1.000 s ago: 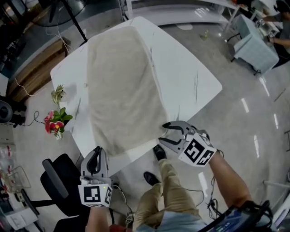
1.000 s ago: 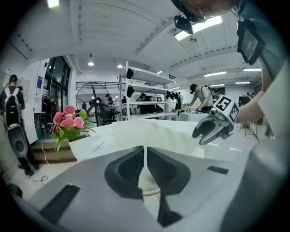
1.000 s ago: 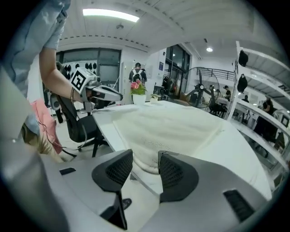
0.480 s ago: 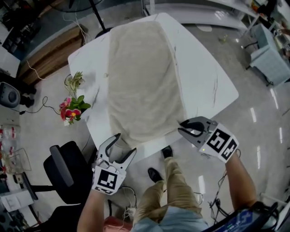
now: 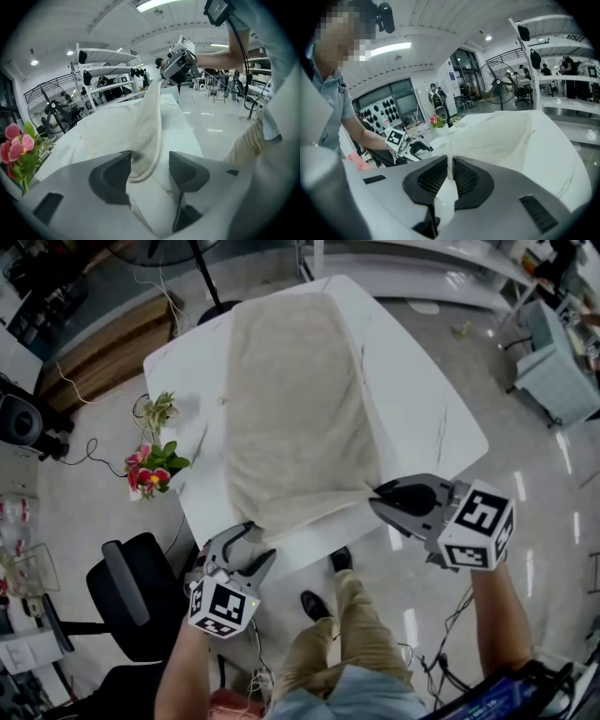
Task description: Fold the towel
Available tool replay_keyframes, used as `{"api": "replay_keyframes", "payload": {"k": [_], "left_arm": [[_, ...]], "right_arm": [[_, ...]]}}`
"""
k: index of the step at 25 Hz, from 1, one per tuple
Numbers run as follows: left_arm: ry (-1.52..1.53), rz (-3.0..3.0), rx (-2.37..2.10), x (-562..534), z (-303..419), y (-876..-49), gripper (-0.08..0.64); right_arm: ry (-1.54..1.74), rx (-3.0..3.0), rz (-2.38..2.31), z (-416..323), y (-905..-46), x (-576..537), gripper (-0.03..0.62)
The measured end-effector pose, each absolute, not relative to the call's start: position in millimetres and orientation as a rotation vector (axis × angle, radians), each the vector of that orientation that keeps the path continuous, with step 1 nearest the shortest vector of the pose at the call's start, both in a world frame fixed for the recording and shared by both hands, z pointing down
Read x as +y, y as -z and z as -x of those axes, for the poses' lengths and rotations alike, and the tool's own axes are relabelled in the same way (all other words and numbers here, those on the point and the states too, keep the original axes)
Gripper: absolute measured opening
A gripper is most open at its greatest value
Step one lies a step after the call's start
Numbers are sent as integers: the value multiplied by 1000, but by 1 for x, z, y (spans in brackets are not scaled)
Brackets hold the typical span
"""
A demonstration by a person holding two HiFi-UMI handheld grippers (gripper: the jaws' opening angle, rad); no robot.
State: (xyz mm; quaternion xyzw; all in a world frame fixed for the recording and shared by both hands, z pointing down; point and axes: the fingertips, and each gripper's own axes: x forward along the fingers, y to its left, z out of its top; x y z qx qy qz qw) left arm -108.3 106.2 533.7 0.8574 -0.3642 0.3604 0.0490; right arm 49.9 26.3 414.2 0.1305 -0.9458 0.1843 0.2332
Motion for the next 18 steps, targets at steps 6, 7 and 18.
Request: {"api": "replay_keyframes", "payload": {"k": [6, 7, 18], "left_arm": [[-1039, -2582, -1023, 102, 109, -534, 261], [-1061, -2595, -1001, 103, 108, -534, 259], [-1064, -2565, -909, 93, 111, -531, 127]], "right_arm": [[-288, -2406, -312, -59, -450, 31, 51], [-244, -2372, -296, -61, -460, 33, 52], [-212, -2364, -147, -68, -509, 48, 75]]}}
